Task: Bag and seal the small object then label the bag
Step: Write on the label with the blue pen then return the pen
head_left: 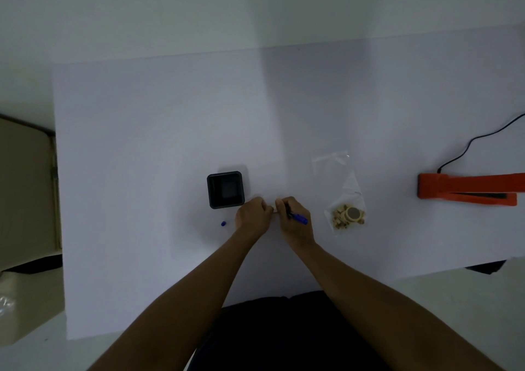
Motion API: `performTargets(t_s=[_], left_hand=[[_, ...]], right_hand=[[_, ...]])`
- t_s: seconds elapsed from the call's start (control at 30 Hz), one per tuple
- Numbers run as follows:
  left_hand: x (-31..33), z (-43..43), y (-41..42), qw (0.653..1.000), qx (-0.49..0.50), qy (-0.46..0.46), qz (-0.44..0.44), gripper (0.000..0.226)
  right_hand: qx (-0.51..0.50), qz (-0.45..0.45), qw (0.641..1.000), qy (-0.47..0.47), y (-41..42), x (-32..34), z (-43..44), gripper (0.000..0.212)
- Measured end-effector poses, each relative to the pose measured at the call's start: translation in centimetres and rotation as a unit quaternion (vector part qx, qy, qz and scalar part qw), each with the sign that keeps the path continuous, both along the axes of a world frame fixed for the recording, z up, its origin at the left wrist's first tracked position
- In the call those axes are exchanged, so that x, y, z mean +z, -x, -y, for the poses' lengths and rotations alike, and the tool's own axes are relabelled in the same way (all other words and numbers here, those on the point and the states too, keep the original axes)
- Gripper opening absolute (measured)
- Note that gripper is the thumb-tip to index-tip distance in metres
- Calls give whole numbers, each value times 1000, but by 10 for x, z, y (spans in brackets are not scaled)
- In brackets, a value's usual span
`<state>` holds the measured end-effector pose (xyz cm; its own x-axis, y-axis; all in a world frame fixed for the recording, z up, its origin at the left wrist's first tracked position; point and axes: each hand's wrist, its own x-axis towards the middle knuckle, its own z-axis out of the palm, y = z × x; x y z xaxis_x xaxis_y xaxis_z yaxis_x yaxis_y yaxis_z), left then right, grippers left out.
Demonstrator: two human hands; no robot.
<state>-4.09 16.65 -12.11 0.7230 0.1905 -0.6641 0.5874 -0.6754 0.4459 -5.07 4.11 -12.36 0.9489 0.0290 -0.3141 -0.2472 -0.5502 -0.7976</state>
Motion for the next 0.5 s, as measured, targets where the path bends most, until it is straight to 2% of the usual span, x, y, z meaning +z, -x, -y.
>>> performTargets(t_s=[0.1,0.27,0.37,0.5], left_hand=[[1,0,-1,1000,-3,1,-3,26],[8,-2,4,999,-31,4,8,26],[14,-14,23,992,-81,-43,90,17],[18,-47,64,970,-127,-123,167,22]], right_hand=[[5,-23,999,-30,-1,9,-6,19],[7,-28,999,-22,-2,10,-6,26],[18,7,1000,7,-1,10,-1,31],[19,37,998,37,4,9,9,30]])
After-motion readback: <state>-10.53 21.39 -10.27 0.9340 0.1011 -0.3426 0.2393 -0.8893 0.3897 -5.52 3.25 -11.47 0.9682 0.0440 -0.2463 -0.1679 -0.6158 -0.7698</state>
